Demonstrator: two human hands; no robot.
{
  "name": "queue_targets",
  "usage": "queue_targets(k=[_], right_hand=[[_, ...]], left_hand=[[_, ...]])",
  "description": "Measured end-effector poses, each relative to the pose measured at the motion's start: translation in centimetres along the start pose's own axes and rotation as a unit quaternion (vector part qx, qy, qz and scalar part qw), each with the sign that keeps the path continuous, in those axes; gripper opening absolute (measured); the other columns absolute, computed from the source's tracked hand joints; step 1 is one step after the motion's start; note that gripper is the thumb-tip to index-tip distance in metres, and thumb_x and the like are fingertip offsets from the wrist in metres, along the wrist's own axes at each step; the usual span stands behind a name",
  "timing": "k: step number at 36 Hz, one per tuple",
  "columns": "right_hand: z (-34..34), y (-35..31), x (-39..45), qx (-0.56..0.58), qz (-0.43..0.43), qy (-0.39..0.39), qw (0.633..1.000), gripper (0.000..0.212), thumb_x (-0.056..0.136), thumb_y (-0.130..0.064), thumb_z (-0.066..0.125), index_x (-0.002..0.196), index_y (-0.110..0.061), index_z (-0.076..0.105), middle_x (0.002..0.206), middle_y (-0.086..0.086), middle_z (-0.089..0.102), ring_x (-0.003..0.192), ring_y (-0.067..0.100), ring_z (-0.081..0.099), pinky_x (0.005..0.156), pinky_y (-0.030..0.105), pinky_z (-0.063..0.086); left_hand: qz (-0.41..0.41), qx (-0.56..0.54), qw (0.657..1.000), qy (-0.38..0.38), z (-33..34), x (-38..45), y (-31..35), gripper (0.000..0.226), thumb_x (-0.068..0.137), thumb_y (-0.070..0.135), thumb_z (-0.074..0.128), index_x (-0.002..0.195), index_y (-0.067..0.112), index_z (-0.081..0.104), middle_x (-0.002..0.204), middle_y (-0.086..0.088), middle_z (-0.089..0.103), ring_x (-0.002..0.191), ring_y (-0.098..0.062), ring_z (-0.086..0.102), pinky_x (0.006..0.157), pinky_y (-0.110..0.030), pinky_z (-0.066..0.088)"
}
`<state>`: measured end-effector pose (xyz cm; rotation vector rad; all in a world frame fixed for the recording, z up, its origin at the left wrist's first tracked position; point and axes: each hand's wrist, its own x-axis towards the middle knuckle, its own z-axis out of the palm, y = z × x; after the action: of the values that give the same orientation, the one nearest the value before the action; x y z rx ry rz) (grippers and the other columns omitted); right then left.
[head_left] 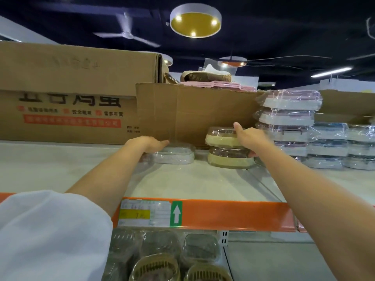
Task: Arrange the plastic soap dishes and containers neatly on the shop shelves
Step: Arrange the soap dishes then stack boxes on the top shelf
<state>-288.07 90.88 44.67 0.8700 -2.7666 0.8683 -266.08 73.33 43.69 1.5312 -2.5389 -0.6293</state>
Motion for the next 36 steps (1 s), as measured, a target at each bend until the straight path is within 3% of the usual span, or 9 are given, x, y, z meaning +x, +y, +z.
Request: queue_targets(k=[2,5,9,12,18,24,29,32,36], right_hand=[[0.1,-0.1,0.2,0.026,0.020,-0.003,0.999,0.081,0.092,-0.069,0.017,0.138,-0.008,0.045,0.131,0.013,0.053,0.080,0.028,0.065,0.089,0.045,0.054],[0.2,-0.3,0.2,0.081,0.050,-0.012,0.995,0.077,0.092,-0.067,0.029,0.147,-0.012,0.031,0.142,0.009,0.045,0.068,0.024,0.062,0.082,0.040,0.057],[-0.4,-0.3,-0.3,0.141,0.076,-0.036,0.986,0.063,0.095,-0.057,0.037,0.140,-0.013,0.038,0.129,0.006,0.050,0.065,0.024,0.065,0.048,0.027,0.048],[-1.0,-0.4,-0.6,0.141,0.077,-0.050,0.986,0.057,0.097,-0.053,0.036,0.140,-0.015,0.039,0.135,0.008,0.049,0.068,0.024,0.065,0.039,0.021,0.039],[-0.4,-0.3,-1.1,0.125,0.064,-0.049,0.989,0.074,0.095,-0.064,0.027,0.151,-0.017,0.021,0.150,0.011,0.033,0.089,0.029,0.065,0.049,0.028,0.050],[-0.1,-0.1,-1.1,0.163,0.056,-0.014,0.985,0.079,0.093,-0.068,0.027,0.153,-0.021,0.009,0.152,0.013,0.028,0.110,0.034,0.060,0.030,0.017,0.038],[0.3,-0.5,-1.6,0.215,0.095,-0.036,0.971,0.087,0.088,-0.071,0.036,0.152,-0.014,0.018,0.148,0.011,0.033,0.106,0.031,0.059,0.046,0.028,0.053],[0.0,-0.6,-1.8,0.260,0.104,-0.081,0.957,0.070,0.094,-0.062,0.034,0.148,-0.018,0.030,0.148,0.009,0.034,0.104,0.029,0.051,0.068,0.033,0.059],[-1.0,-0.8,-2.6,0.333,0.107,-0.121,0.929,0.052,0.096,-0.052,0.040,0.139,-0.022,0.039,0.146,0.008,0.035,0.109,0.033,0.054,0.075,0.038,0.060]], left_hand=[[0.004,-0.033,0.999,-0.022,0.0,0.2,-0.2,0.078,0.091,0.068,0.031,0.142,0.009,0.038,0.068,-0.006,0.046,0.059,-0.019,0.043,0.067,-0.027,0.041],[0.011,-0.031,0.999,-0.028,-0.1,0.2,-0.5,0.077,0.092,0.068,0.030,0.138,0.007,0.044,0.074,-0.007,0.048,0.059,-0.019,0.044,0.063,-0.026,0.041],[0.007,-0.027,0.999,-0.032,-0.1,-0.2,0.0,0.065,0.096,0.060,0.030,0.142,0.015,0.035,0.067,-0.006,0.044,0.049,-0.015,0.039,0.041,-0.016,0.037],[0.003,-0.030,0.999,-0.043,-0.2,-0.4,0.3,0.064,0.096,0.059,0.033,0.142,0.015,0.034,0.060,-0.005,0.040,0.047,-0.015,0.037,0.040,-0.016,0.037],[0.003,-0.042,0.998,-0.049,-0.4,-1.4,0.3,0.053,0.097,0.056,0.035,0.125,0.012,0.040,0.062,-0.007,0.046,0.046,-0.016,0.042,0.042,-0.018,0.037],[-0.022,-0.066,0.996,-0.050,0.1,-1.2,0.4,0.055,0.096,0.057,0.035,0.114,0.007,0.046,0.065,-0.007,0.042,0.049,-0.016,0.038,0.048,-0.022,0.036],[-0.037,-0.089,0.994,-0.047,0.4,-1.3,0.3,0.067,0.093,0.062,0.037,0.128,0.005,0.047,0.063,-0.005,0.040,0.050,-0.015,0.036,0.049,-0.023,0.035],[-0.027,-0.079,0.996,-0.038,0.6,-1.8,0.4,0.076,0.091,0.067,0.036,0.137,0.006,0.042,0.059,-0.004,0.036,0.050,-0.015,0.032,0.051,-0.024,0.031],[-0.017,-0.079,0.996,-0.047,0.5,-2.4,0.8,0.080,0.090,0.067,0.039,0.145,0.011,0.032,0.059,-0.004,0.036,0.047,-0.013,0.028,0.048,-0.023,0.027]])
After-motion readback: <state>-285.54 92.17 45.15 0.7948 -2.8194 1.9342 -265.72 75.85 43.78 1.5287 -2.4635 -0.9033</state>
